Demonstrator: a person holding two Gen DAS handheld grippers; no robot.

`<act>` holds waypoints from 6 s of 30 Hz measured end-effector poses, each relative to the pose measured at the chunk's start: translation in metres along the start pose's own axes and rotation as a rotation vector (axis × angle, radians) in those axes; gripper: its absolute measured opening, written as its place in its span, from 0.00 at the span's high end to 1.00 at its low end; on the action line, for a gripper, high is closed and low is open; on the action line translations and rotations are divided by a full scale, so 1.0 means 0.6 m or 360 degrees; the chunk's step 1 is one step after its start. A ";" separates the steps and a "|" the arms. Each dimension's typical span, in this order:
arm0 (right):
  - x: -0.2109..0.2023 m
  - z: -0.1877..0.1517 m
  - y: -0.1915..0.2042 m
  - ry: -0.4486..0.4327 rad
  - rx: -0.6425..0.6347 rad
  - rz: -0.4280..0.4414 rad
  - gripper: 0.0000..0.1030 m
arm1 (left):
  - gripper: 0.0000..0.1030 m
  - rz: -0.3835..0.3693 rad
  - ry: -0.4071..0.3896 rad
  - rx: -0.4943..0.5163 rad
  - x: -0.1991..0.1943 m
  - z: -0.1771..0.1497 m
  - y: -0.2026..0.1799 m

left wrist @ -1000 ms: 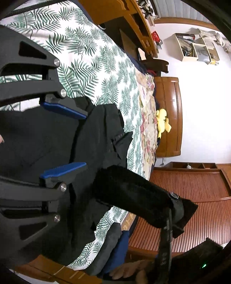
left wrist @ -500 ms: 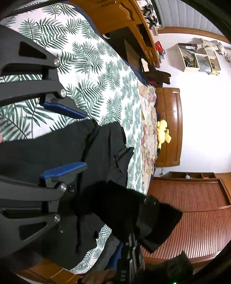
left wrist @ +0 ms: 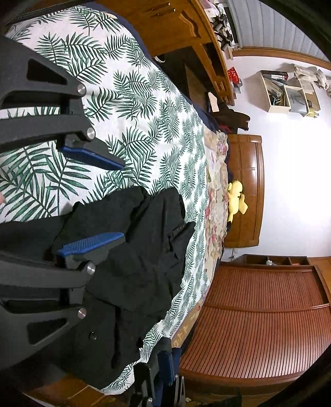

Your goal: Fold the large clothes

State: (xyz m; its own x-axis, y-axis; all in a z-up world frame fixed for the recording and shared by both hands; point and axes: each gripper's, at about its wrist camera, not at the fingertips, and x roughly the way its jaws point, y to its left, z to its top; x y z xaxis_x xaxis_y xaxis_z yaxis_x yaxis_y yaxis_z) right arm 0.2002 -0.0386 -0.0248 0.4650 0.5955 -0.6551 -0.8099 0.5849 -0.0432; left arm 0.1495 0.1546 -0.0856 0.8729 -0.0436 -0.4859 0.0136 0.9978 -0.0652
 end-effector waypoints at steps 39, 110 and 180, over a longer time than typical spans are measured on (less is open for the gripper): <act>0.067 -0.155 -0.084 0.0070 0.0342 -0.0166 0.50 | 0.86 -0.0192 0.0538 -0.0029 0.159 -0.061 -0.014; -0.141 -0.332 -0.205 0.0120 0.0663 -0.0545 0.42 | 0.67 0.0039 0.0520 -0.0077 0.027 -0.159 -0.052; -0.375 -0.256 -0.188 -0.0307 0.0585 -0.0412 0.99 | 0.99 -0.0006 -0.0031 0.0071 -0.241 -0.010 -0.133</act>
State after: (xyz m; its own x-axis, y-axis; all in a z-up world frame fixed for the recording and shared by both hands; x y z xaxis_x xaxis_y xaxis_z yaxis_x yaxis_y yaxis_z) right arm 0.1322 -0.3234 0.0119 0.7205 0.4756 -0.5046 -0.4953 0.8623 0.1055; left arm 0.0191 0.0811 -0.0155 0.8822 -0.0471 -0.4685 0.0384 0.9989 -0.0280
